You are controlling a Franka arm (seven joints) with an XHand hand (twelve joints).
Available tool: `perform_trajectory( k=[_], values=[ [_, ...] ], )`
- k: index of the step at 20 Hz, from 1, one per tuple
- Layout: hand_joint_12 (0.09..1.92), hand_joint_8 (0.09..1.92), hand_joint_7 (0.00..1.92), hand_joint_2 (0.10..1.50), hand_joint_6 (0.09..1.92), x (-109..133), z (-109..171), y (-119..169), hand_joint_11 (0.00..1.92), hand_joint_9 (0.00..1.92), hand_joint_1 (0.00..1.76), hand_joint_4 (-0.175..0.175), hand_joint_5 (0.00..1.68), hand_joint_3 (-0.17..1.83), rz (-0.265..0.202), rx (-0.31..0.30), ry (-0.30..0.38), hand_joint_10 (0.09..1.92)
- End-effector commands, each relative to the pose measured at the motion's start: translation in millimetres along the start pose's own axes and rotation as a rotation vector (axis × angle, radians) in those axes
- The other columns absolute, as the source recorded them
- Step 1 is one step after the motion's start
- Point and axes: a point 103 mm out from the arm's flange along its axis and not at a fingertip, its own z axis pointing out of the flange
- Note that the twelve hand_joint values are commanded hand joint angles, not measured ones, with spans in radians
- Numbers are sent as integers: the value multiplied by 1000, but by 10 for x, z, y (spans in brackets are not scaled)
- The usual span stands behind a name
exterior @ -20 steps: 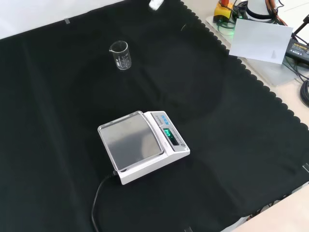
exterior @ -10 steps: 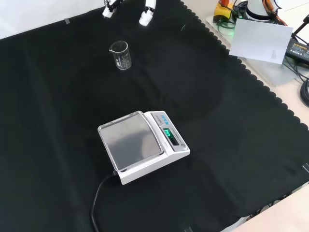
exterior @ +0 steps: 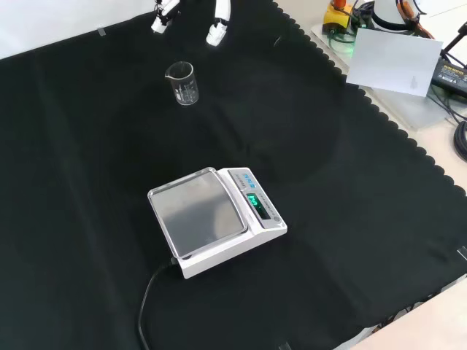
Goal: Pick up the beaker.
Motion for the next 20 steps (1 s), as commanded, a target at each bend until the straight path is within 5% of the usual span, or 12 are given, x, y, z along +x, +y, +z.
perform_trajectory(
  k=[1,12,20],
  values=[
    [1477,731,114,586,87,106,375,207,3,250,633,-12,213,345,-22,84,-17,893],
    [1470,724,79,584,87,252,735,435,0,233,604,-6,180,325,-34,142,-16,900],
    [1473,716,49,587,87,121,861,467,0,227,605,1,153,314,3,156,-46,902]
  ],
)
